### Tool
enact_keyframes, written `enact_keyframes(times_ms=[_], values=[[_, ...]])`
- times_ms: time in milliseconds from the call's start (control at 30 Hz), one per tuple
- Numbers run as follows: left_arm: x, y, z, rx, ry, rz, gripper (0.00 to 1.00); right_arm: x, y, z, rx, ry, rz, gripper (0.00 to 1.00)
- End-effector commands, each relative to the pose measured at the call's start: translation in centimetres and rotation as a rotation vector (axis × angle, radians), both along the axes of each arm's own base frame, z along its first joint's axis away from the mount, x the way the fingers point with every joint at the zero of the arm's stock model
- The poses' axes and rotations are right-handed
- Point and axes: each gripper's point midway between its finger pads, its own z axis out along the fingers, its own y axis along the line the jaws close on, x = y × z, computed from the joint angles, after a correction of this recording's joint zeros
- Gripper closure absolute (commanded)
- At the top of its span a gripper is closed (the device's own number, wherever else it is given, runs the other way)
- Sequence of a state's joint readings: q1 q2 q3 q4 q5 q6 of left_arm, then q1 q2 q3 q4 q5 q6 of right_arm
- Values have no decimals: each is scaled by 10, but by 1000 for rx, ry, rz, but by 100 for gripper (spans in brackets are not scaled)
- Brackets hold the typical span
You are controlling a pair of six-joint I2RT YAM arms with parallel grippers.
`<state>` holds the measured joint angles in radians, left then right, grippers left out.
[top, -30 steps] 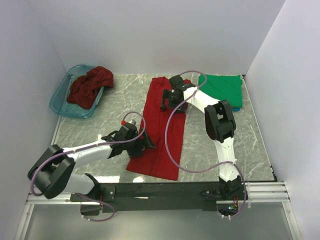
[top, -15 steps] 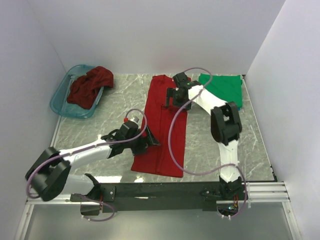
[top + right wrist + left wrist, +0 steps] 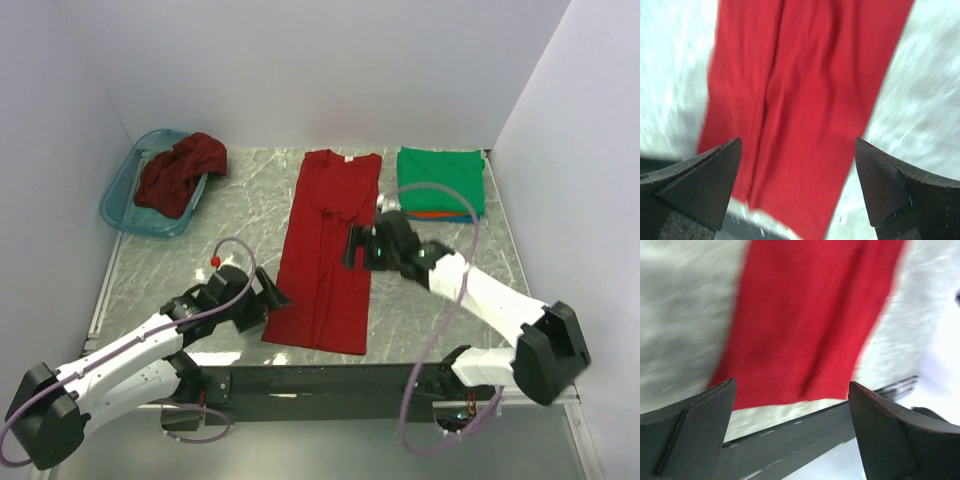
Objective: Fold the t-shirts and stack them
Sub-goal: Fold the tshirt
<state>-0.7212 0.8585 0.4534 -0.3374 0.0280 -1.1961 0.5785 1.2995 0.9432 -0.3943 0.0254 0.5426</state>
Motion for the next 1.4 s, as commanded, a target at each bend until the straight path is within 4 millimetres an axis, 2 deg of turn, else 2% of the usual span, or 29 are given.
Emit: enact_keyframes(times_ms=[0, 33, 67, 100, 133, 167, 233, 267, 367, 433, 467, 567, 667, 833, 1033, 1067, 1133, 1200, 1233, 1367], values=[[-22, 18, -30, 47, 107, 32, 1, -35, 17, -5, 105, -15, 35, 0], [-25, 18, -31, 38, 114, 25, 1, -48, 13, -21, 99, 18, 38, 0], [-30, 21, -39, 44, 131, 23, 1, -57, 16, -18, 134, 12, 38, 0], [-33, 23, -43, 50, 142, 25, 1, -66, 19, -23, 138, 23, 53, 0], [-37, 24, -45, 48, 151, 18, 3, -76, 15, -37, 126, 48, 53, 0], [-39, 24, -47, 47, 156, 15, 11, -80, 15, -41, 138, 67, 41, 0], [-46, 27, -53, 46, 172, 6, 15, -92, 15, -50, 130, 88, 46, 0], [-49, 27, -55, 41, 183, 0, 24, -93, 17, -50, 139, 91, 41, 0], [-52, 32, -64, 44, 193, 22, 31, -100, 22, -52, 152, 95, 43, 0], [-49, 30, -62, 27, 172, 26, 37, -105, 27, -52, 158, 100, 58, 0], [-49, 30, -64, 26, 170, 22, 43, -106, 27, -53, 156, 105, 55, 0], [-47, 31, -66, 54, 177, 23, 51, -110, 25, -56, 135, 110, 53, 0], [-46, 37, -74, 108, 193, 34, 55, -114, 24, -57, 128, 113, 55, 1], [-45, 36, -79, 128, 208, 30, 60, -126, 24, -61, 140, 141, 79, 1], [-45, 38, -82, 124, 214, 50, 75, -151, 21, -70, 120, 203, 99, 2], [-47, 37, -83, 117, 215, 39, 82, -157, 19, -73, 98, 222, 101, 2], [-45, 33, -80, 94, 192, 25, 88, -168, 21, -73, 76, 243, 108, 2], [-48, 30, -79, 75, 191, 5, 93, -175, 13, -82, 13, 269, 88, 3], [-48, 30, -78, 66, 188, 1, 95, -183, 12, -84, -6, 288, 91, 4], [-54, 26, -83, 9, 201, 3, 100, -192, 13, -90, -50, 300, 85, 5]])
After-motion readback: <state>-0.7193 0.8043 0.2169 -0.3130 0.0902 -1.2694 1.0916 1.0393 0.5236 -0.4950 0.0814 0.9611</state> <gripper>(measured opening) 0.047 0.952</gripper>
